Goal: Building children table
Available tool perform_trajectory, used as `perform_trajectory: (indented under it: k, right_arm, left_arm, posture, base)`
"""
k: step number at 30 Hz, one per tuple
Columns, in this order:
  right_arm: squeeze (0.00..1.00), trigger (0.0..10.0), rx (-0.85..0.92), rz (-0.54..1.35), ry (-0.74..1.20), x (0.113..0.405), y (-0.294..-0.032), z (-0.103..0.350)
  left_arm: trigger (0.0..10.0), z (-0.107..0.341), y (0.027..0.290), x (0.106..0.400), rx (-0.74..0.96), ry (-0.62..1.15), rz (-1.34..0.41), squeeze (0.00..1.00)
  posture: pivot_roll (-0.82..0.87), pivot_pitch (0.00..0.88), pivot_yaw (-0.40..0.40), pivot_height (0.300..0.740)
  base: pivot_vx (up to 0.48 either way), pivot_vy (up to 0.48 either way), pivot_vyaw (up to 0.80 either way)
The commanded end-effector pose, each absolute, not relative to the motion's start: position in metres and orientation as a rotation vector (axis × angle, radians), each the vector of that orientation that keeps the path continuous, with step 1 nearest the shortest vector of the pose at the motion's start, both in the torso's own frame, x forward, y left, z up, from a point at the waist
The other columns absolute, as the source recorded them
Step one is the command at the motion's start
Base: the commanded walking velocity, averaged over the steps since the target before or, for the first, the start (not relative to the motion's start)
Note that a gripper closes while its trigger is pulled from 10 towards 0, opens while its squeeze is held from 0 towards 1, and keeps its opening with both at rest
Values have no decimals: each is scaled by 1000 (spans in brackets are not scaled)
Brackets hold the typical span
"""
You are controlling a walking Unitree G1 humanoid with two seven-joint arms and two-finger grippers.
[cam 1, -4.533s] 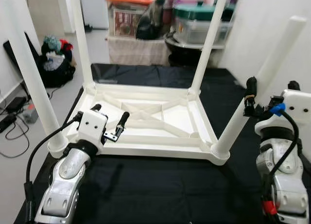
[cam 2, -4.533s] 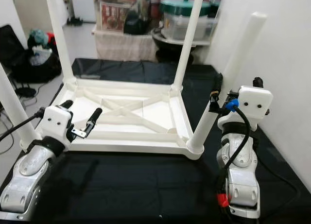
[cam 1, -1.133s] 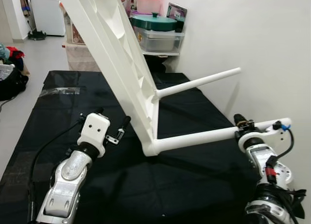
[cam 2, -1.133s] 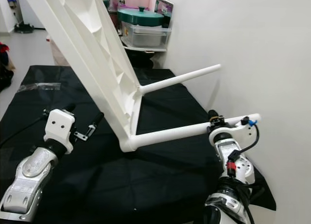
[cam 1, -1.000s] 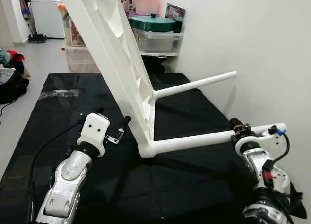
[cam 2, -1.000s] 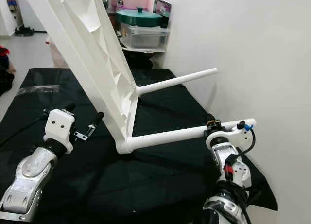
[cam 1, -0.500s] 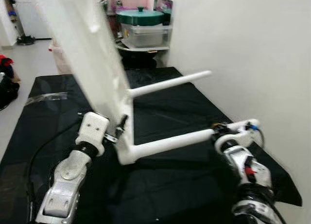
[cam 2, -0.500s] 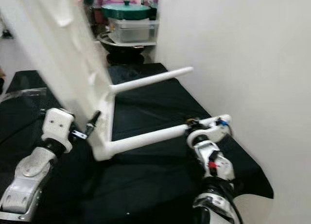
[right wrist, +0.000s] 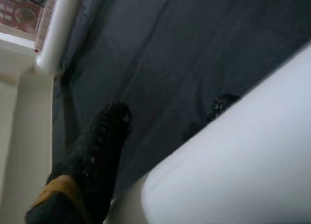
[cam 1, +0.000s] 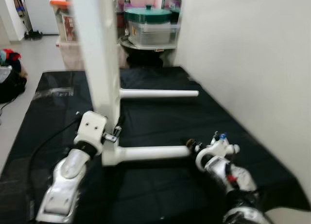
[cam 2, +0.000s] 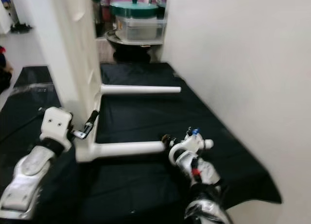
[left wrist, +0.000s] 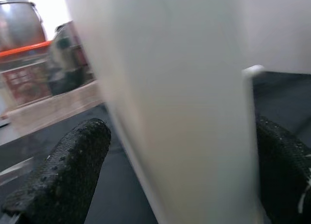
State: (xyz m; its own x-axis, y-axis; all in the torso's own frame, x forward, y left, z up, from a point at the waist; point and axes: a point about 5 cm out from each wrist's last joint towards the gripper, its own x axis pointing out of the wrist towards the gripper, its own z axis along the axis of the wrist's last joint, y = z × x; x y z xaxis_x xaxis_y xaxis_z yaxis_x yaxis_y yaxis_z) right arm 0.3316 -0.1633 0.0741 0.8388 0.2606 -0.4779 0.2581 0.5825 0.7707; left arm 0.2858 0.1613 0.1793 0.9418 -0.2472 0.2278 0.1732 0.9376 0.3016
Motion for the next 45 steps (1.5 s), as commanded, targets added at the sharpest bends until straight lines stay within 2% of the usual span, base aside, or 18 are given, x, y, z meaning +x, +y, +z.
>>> perform_trajectory:
  k: [1, 2, 11, 16, 18, 22, 24, 27, 29, 30, 31, 37, 38, 40, 42, 43, 44, 45]
  right_arm:
    - [1000, 10000, 908, -74, 829, 307, -156, 34]
    - [1000, 10000, 906, -78, 814, 307, -160, 37]
    - [1000, 10000, 892, -59, 747, 305, -183, 58]
    - [1000, 10000, 868, -46, 707, 285, -206, 75]
    - [1000, 10000, 868, -46, 707, 285, -206, 75]
    - [1000, 10000, 850, 10, 703, 267, -204, 84]
    - [1000, 10000, 836, 110, 723, 251, -195, 88]
    - [1000, 10000, 836, 110, 723, 251, -195, 88]
    - [1000, 10000, 830, 340, 700, 236, -182, 102]
    - [1000, 10000, 830, 340, 700, 236, -182, 102]
    - [1000, 10000, 822, 458, 681, 229, -177, 111]
    - [1000, 10000, 800, 533, 650, 225, -175, 121]
    - [1000, 10000, 629, 535, 542, 235, -183, 141]
    - [1000, 10000, 629, 535, 542, 235, -183, 141]
    - [1000, 10000, 267, 502, 258, 257, -195, 198]
    - [1000, 10000, 267, 502, 258, 257, -195, 198]
    - [1000, 10000, 132, 483, 152, 262, -196, 219]
    - [1000, 10000, 132, 483, 152, 262, -196, 219]
  left_arm:
    - [10000, 179, 161, 287, 286, -264, -217, 639]
    - [10000, 179, 161, 287, 287, -264, -218, 612]
    - [10000, 178, 160, 287, 285, -262, -218, 596]
    - [10000, 176, 158, 286, 282, -258, -220, 588]
    - [10000, 176, 158, 286, 282, -258, -220, 588]
    - [10000, 175, 156, 287, 280, -256, -226, 580]
    - [10000, 175, 155, 289, 280, -256, -232, 580]
    - [10000, 175, 155, 289, 280, -256, -232, 580]
    - [10000, 176, 155, 291, 281, -259, -236, 569]
    - [10000, 176, 155, 291, 281, -259, -236, 569]
    - [10000, 176, 155, 291, 282, -260, -237, 565]
    - [10000, 176, 155, 292, 282, -261, -237, 569]
    - [10000, 176, 155, 291, 280, -261, -235, 549]
    - [10000, 176, 155, 291, 280, -261, -235, 549]
    - [10000, 176, 155, 292, 282, -263, -236, 545]
    - [10000, 176, 155, 292, 282, -263, -236, 545]
    - [10000, 176, 155, 292, 283, -263, -236, 545]
    - [10000, 176, 155, 292, 283, -263, -236, 545]
  posture:
    - [125, 0, -112, 740]
    - [123, 0, -114, 740]
    - [116, 0, -117, 740]
    - [98, 0, -112, 740]
    - [98, 0, -112, 740]
    - [84, 0, -101, 740]
    - [78, 0, -97, 740]
    - [78, 0, -97, 740]
    - [74, 0, -96, 740]
    - [74, 0, -96, 740]
    - [73, 0, -97, 740]
    - [74, 0, -99, 740]
    - [78, 0, -102, 740]
    - [78, 0, -102, 740]
    - [85, 0, -96, 740]
    - [85, 0, -96, 740]
    - [85, 0, -96, 740]
    - [85, 0, -96, 740]
  base:
    - [0, 0, 0]
    - [0, 0, 0]
    - [0, 0, 0]
    - [0, 0, 0]
    - [0, 0, 0]
    - [0, 0, 0]
    - [0, 0, 0]
    - [0, 0, 0]
    - [0, 0, 0]
    - [0, 0, 0]
    - [0, 0, 0]
    - [0, 0, 0]
    - [0, 0, 0]
    - [0, 0, 0]
    - [0, 0, 0]
    - [0, 0, 0]
    - [0, 0, 0]
    - [0, 0, 0]
